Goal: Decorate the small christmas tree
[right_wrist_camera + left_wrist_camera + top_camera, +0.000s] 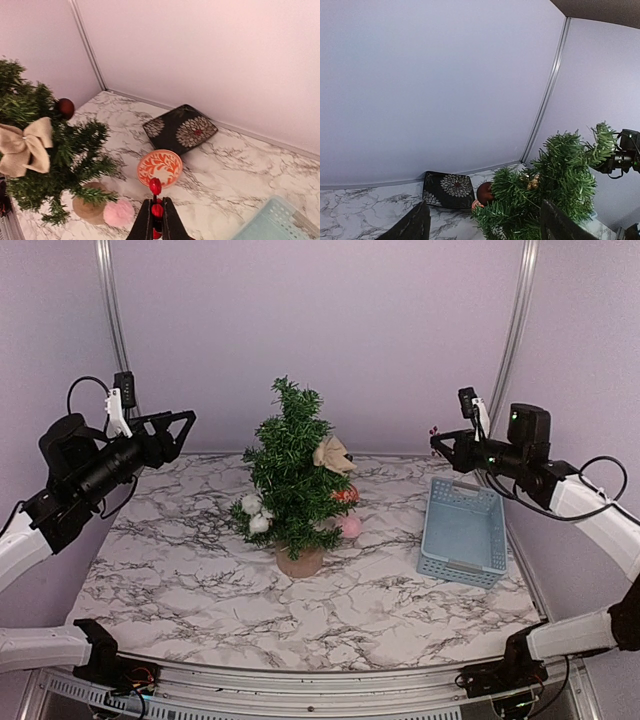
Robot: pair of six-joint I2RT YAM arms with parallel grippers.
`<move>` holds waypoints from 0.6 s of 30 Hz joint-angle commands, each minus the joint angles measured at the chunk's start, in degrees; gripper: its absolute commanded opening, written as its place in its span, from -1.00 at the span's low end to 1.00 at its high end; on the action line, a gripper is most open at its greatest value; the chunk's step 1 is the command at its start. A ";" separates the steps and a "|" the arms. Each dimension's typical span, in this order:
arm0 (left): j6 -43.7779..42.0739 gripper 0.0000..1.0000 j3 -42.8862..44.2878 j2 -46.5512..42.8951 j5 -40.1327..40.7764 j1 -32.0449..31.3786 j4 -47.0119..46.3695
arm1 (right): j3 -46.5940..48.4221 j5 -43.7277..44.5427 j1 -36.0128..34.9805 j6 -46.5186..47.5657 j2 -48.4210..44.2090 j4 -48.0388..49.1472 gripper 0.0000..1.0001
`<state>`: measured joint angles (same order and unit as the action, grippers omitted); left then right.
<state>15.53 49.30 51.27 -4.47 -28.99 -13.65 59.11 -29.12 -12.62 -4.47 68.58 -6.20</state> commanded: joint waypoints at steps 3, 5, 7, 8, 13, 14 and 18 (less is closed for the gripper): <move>-10.33 0.50 -0.91 -1.64 -6.22 -9.95 -2.26 | -3.65 -8.73 -6.93 -8.05 -5.39 17.34 -0.86; -14.52 0.49 -0.84 -1.42 -5.26 -14.76 -2.26 | -4.09 -8.76 -9.59 -8.91 -6.16 19.40 -0.86; -18.35 0.47 -0.71 -0.88 -4.19 -18.68 -2.30 | -4.84 -8.84 -12.22 -10.32 -6.87 22.25 -0.86; -19.42 0.45 -0.51 -0.62 -3.92 -20.24 -2.45 | -5.37 -8.84 -13.46 -11.22 -7.21 24.06 -0.86; -22.72 0.34 0.59 1.94 -1.90 -27.62 -4.29 | -7.86 -9.20 -20.43 -15.86 -7.36 33.92 -0.85; -23.24 0.31 0.88 2.86 -1.06 -29.07 -4.82 | -8.00 -9.35 -22.05 -16.34 -6.90 35.23 -0.84; -27.94 0.25 1.60 6.30 5.77 -36.31 -6.50 | -7.40 -10.62 -27.59 -18.42 -4.32 39.66 -0.84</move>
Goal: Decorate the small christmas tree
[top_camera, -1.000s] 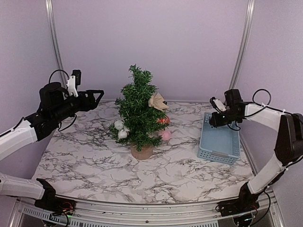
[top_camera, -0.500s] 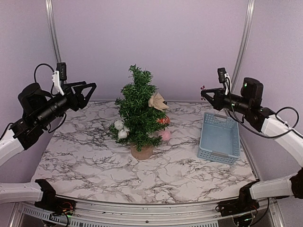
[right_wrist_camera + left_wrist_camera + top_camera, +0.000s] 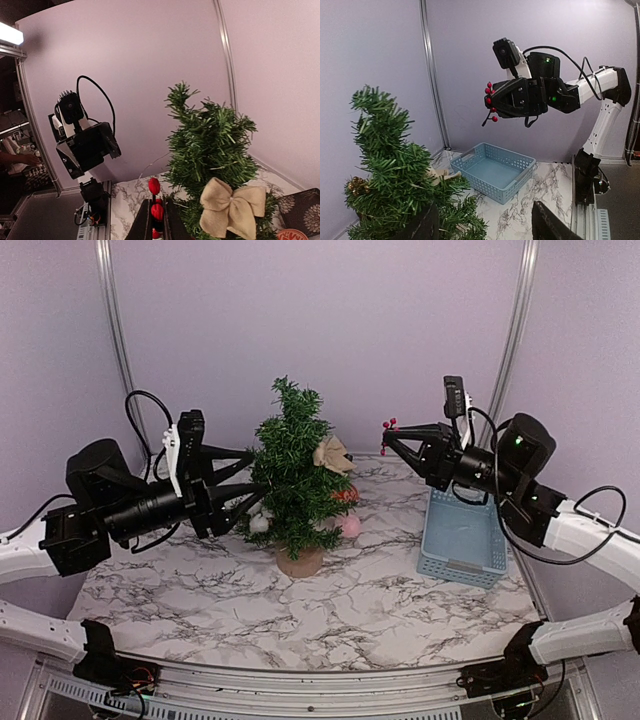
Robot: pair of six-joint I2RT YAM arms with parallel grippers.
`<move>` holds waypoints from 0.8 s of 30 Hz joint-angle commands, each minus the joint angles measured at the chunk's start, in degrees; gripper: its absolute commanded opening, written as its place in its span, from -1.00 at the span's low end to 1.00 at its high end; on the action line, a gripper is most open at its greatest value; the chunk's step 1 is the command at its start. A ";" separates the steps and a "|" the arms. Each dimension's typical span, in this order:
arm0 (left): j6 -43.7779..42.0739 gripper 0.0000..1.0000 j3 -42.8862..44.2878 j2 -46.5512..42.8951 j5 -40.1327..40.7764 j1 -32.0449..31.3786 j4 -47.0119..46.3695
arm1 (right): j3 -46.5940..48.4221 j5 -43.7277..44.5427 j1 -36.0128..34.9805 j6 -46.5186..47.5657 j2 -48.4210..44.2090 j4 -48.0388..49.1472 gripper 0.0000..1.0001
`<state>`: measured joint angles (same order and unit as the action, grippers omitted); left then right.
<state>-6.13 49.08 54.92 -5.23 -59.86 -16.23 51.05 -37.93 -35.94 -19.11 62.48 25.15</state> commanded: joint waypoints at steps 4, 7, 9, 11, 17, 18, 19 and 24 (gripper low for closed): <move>-11.44 0.19 3.27 6.56 14.26 -10.88 -5.39 | 1.43 -3.39 -9.84 -5.19 4.40 12.05 -0.84; -14.71 0.17 4.35 8.88 17.60 -13.23 -6.04 | 2.79 -6.03 -12.83 -5.17 6.25 12.29 -0.84; -16.54 0.16 5.00 10.28 18.70 -14.42 -6.18 | 3.44 -7.87 -14.36 -5.30 7.16 12.61 -0.84; -18.36 0.13 5.46 11.70 19.34 -15.27 -6.34 | 3.97 -9.30 -15.76 -5.32 7.88 12.94 -0.84; -20.78 -0.03 6.19 13.65 19.62 -16.51 -7.38 | 4.55 -11.40 -18.06 -6.23 9.33 14.10 -0.83; -20.95 -0.06 6.28 13.84 19.68 -16.58 -7.53 | 4.39 -11.78 -18.08 -6.91 9.63 14.93 -0.83; -21.14 -0.08 6.37 14.03 19.70 -16.56 -7.77 | 4.27 -12.12 -18.11 -7.47 9.85 16.09 -0.83; -21.79 -0.22 6.64 14.50 19.50 -16.63 -8.71 | 3.82 -12.86 -18.28 -8.91 10.65 18.07 -0.82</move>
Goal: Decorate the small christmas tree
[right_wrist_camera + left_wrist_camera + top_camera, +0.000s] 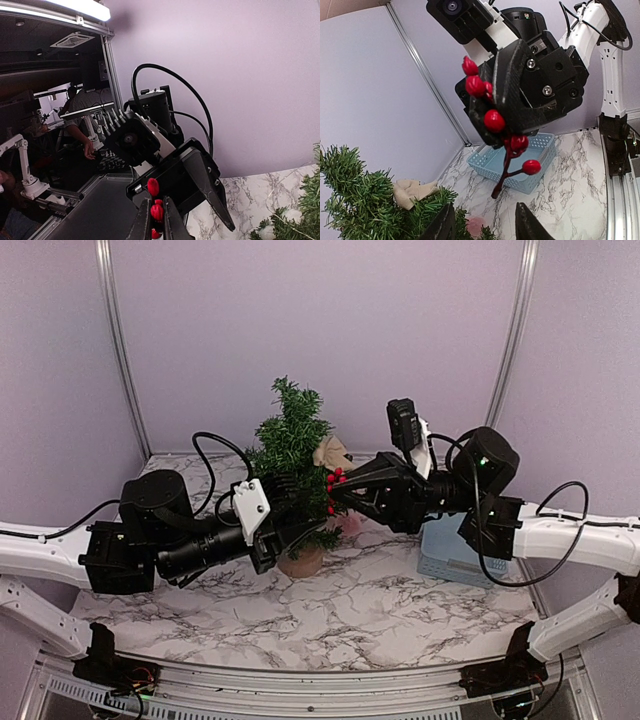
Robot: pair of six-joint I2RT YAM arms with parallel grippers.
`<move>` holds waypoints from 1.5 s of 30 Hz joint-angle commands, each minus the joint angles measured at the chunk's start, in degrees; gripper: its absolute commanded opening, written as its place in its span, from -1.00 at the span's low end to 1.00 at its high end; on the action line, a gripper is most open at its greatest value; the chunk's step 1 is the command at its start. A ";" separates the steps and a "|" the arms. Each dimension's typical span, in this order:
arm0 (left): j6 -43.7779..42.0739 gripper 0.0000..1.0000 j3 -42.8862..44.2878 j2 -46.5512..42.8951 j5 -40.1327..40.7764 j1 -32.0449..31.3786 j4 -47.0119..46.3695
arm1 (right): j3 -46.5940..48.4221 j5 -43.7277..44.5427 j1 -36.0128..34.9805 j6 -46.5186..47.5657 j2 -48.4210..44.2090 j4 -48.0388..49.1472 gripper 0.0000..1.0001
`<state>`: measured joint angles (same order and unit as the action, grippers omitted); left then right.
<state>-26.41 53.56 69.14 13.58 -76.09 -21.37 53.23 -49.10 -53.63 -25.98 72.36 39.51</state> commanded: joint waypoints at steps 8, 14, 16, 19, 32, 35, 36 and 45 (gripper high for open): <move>-2.23 -0.49 2.34 0.91 -1.02 -0.54 -4.37 | 1.35 -1.40 -0.60 -2.56 1.73 4.92 -0.82; -2.33 -0.66 2.25 0.73 -2.28 -0.55 -4.44 | 1.31 -0.63 -0.65 -1.80 1.90 4.20 -0.81; -2.28 -0.72 2.18 0.67 -2.50 -0.53 -4.51 | 1.22 -0.33 -0.56 -1.56 1.91 4.03 -0.81; -1.50 -0.89 1.72 0.28 -2.87 -0.52 -4.56 | 1.24 0.22 -0.60 -0.86 1.64 3.19 -0.77; 7.57 -1.00 -2.42 -6.08 -17.08 2.22 4.84 | 5.81 5.19 -0.40 20.00 -5.51 -27.35 0.30; 8.87 -1.00 -0.26 -5.06 -19.95 2.72 9.79 | 8.14 5.20 -0.56 23.78 -5.58 -33.57 0.25; 9.27 -1.00 1.13 -4.44 -20.99 2.89 12.19 | 9.37 5.04 -0.54 25.39 -5.24 -36.45 0.25; 11.43 -1.00 4.96 -1.29 -26.04 4.79 18.85 | 14.69 4.10 -0.69 30.07 -3.98 -51.89 0.18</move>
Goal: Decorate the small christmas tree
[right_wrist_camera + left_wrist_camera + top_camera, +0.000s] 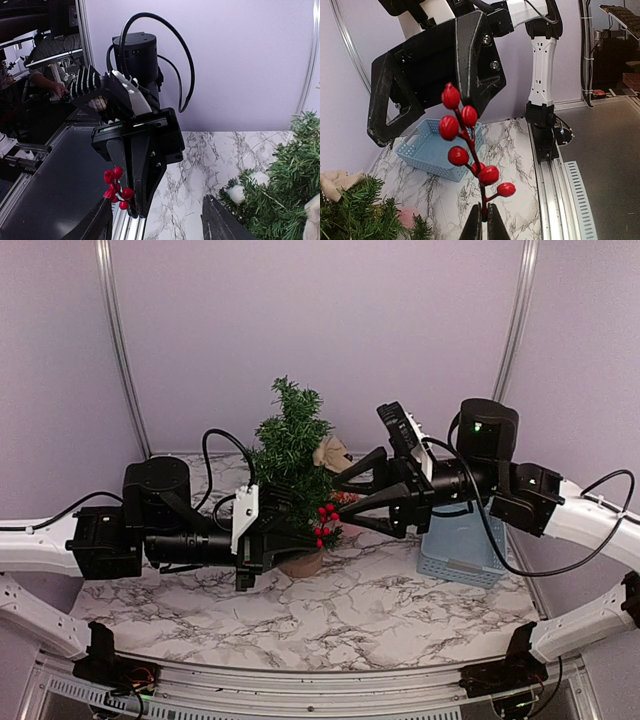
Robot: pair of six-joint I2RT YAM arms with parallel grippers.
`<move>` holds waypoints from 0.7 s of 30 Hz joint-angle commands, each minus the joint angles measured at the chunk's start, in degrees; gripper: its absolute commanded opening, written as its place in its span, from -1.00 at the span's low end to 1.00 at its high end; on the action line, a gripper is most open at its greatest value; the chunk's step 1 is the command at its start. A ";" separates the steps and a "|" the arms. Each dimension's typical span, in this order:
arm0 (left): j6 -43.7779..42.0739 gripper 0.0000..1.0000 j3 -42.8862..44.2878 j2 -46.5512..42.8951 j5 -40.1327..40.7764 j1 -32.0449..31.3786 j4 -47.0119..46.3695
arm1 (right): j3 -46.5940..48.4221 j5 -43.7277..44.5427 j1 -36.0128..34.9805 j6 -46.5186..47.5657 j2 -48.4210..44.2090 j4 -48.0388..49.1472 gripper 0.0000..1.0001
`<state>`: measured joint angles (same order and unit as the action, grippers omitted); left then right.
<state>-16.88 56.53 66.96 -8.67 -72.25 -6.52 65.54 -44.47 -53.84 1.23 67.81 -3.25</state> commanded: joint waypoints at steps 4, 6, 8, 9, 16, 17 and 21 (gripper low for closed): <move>2.19 -1.00 2.59 2.12 -4.16 1.53 4.73 | 3.01 -2.67 -0.92 2.67 1.06 -12.47 0.18; 2.42 -1.00 2.77 2.69 -4.10 1.82 4.90 | 3.63 -2.33 -1.39 3.01 1.37 -14.03 0.18; 2.64 -1.00 3.02 3.08 -4.05 2.00 5.03 | 4.12 -1.97 -1.66 3.07 1.57 -14.77 0.13; 2.77 -1.00 3.12 3.20 -4.05 2.02 5.10 | 4.25 -1.68 -1.74 3.07 1.73 -15.02 0.09; 3.48 -1.00 3.94 4.30 -4.55 2.91 6.08 | 5.27 -1.13 -2.28 3.89 2.80 -16.42 -0.22; 3.56 -1.00 3.87 4.32 -4.52 3.09 6.08 | 5.41 -0.88 -2.29 4.01 2.85 -16.81 -0.28; 3.84 -1.00 3.85 4.20 -4.32 3.68 6.43 | 5.43 0.26 -2.27 4.48 2.85 -17.66 -0.47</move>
<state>-13.89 58.54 70.83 -12.23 -69.28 -1.30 68.66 -45.47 -55.51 4.80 70.41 -18.92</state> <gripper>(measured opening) 0.010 0.291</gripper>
